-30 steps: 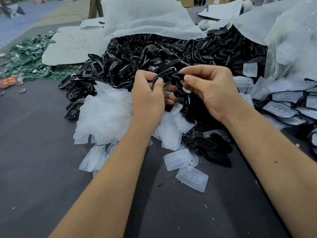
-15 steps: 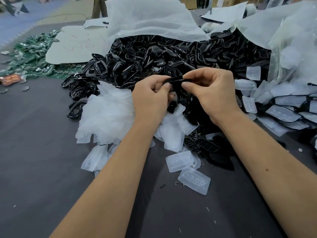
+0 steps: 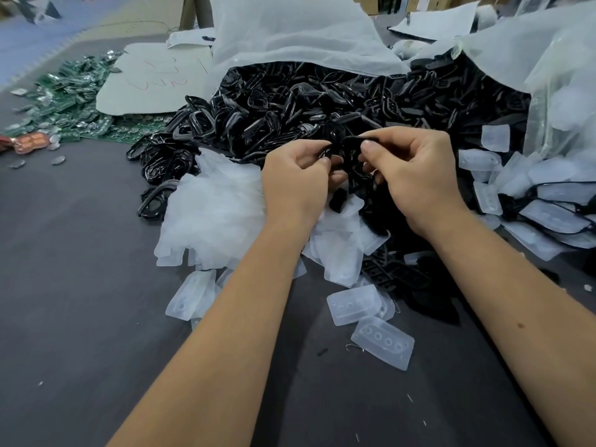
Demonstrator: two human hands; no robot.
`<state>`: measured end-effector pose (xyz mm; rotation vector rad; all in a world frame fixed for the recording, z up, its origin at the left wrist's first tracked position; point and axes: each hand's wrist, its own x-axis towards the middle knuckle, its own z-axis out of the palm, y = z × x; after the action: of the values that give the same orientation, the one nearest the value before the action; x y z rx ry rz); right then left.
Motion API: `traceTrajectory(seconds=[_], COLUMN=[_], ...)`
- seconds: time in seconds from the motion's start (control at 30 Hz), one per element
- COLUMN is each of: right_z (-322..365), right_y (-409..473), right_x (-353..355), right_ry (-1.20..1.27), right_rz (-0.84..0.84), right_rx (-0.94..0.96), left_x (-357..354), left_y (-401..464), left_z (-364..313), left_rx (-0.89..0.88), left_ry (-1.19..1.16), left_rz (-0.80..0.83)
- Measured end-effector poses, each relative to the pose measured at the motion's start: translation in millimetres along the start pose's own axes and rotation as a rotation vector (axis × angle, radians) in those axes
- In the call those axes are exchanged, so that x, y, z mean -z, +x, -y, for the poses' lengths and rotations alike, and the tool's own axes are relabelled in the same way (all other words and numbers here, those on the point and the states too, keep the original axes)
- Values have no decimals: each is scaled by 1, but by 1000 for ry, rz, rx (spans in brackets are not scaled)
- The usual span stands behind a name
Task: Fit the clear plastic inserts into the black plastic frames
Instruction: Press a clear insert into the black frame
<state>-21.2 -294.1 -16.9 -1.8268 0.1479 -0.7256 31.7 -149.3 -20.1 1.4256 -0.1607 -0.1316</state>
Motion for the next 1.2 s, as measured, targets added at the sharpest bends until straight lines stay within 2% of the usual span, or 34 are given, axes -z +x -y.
traceTrajectory(seconds=[0.13, 0.37, 0.57, 1.2], right_z=[-2, -1, -2, -4], right_y=[0, -1, 0, 1], right_x=[0, 1, -1, -2], right_ry=[-66, 3, 62, -169], right_rz=[32, 82, 30, -26], right_rx=[6, -38, -30, 44], left_x=[0, 1, 1, 0], left_y=[0, -2, -2, -2], left_z=[-1, -3, -2, 0], left_rx=[18, 15, 4, -11], left_ry=[-1, -2, 4, 55], left_rz=[1, 0, -14, -4])
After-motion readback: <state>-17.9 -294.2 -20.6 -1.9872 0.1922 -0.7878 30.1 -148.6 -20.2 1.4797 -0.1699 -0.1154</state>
